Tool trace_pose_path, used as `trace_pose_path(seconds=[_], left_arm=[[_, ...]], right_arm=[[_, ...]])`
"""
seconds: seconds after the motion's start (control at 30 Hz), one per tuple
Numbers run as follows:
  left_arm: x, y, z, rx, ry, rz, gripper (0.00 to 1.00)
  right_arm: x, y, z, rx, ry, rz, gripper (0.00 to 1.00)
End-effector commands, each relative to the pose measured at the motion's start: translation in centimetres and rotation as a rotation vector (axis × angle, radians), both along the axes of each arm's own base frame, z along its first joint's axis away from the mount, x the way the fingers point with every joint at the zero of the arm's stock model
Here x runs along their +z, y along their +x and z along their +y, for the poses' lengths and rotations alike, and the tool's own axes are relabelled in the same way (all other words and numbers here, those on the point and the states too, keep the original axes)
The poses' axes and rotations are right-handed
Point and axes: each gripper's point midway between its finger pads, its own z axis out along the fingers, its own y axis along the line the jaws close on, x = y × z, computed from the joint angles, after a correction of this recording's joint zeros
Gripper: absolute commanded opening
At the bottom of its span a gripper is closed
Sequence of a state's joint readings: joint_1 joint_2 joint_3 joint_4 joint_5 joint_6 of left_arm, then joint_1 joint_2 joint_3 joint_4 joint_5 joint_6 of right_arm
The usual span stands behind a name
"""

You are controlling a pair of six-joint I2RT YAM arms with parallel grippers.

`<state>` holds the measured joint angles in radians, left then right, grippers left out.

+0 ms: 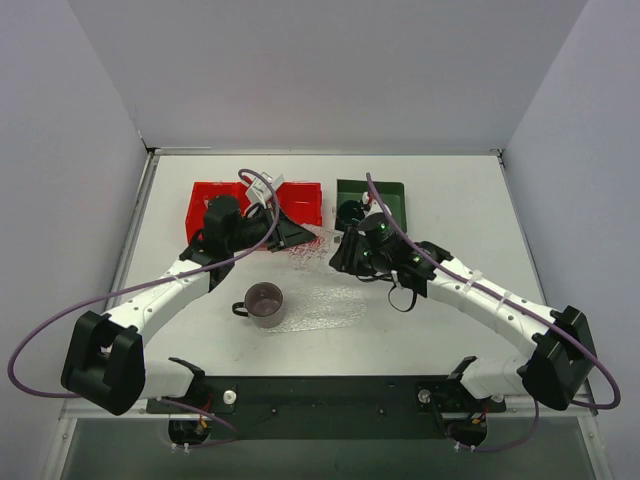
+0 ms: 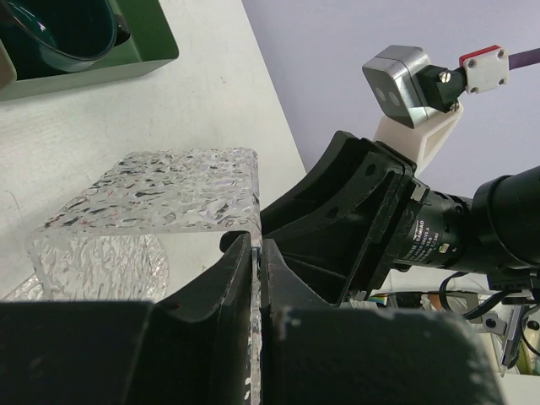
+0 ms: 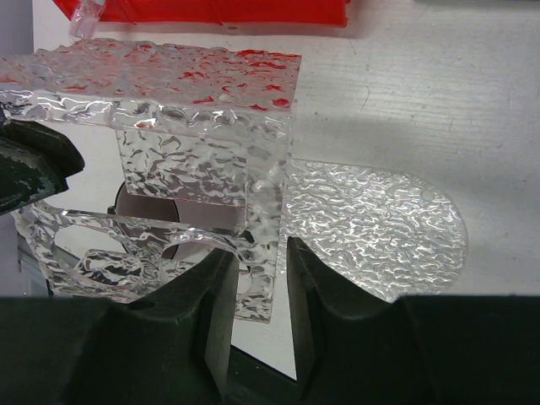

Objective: Prepare toiletry sets of a toothbrush and toothpaste on the tray

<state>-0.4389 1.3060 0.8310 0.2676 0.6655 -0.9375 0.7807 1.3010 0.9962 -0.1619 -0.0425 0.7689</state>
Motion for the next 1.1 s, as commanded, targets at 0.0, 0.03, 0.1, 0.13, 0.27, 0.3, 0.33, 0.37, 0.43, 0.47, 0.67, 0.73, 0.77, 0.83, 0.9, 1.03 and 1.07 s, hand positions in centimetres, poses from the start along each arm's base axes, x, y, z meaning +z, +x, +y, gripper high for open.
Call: trace_pose_path(seconds=[0.0,0.03,0.1,0.13,0.27,0.3,0.33,0.37,0.43,0.47,0.67,0.73,0.77,0.83,0.9,1.03,1.07], left_arm=[[3.2,0.2,-0.5,-0.025,-0.045,-0.098,0.00],[3.3,0.2,-0.5,-0.027,-0.046,-0.100,0.00],[3.1,0.3,-0.5,-0.027,-0.036,-0.104,0.00],[2.5,0.2,-0.5,-0.025,-0.010,-0.081,0.00],[2.0,0.8,0.0,0.010,0.115,-0.113,0.00],[2.1,1.2,0.2,0.027,0.141,-0.144,0.01],[1.8,1.0,0.3,0.030,0.159,-0.137,0.04],[1.9,1.0,0.4,0.037,0.166,-0.149,0.07],[1.6,1.1,0.8,0.054,0.201,-0.151,0.21],[1.6,1.1,0.9,0.057,0.210,-0.156,0.28],[1.6,1.2,0.9,0.056,0.251,-0.184,0.56],[1.4,1.0,0.9,0.048,0.258,-0.180,0.60],[1.6,1.0,0.8,0.045,0.260,-0.189,0.64],[1.6,1.0,0.8,0.042,0.265,-0.195,0.67],[2.2,0.8,0.9,0.040,0.265,-0.230,0.72],[3.4,0.7,1.5,0.060,0.274,-0.304,0.76],[3.9,0.6,1.6,0.062,0.273,-0.325,0.77]], right_arm=[[2.0,0.8,1.3,-0.002,0.055,-0.038,0.22],[2.1,0.8,1.4,-0.001,0.056,-0.040,0.14],[2.2,0.8,1.3,-0.004,0.055,-0.045,0.06],[2.3,0.9,1.2,-0.010,0.056,-0.049,0.00],[2.6,0.9,0.9,-0.023,0.060,-0.062,0.00],[2.6,0.8,0.8,-0.023,0.062,-0.063,0.00],[2.9,0.9,0.6,-0.031,0.066,-0.074,0.00],[2.9,0.8,0.5,-0.037,0.068,-0.075,0.00],[3.5,1.2,-0.2,-0.070,0.067,-0.100,0.00],[3.6,1.2,-0.4,-0.077,0.067,-0.105,0.00],[4.0,1.4,-1.8,-0.122,0.065,-0.132,0.00],[3.8,1.4,-2.1,-0.130,0.063,-0.132,0.00],[3.7,1.4,-2.2,-0.132,0.062,-0.129,0.00],[3.3,1.3,-2.6,-0.139,0.054,-0.124,0.00],[3.1,1.3,-2.8,-0.145,0.049,-0.118,0.00],[2.4,1.1,-3.7,-0.160,0.039,-0.106,0.00],[2.1,1.0,-3.9,-0.161,0.035,-0.102,0.00]])
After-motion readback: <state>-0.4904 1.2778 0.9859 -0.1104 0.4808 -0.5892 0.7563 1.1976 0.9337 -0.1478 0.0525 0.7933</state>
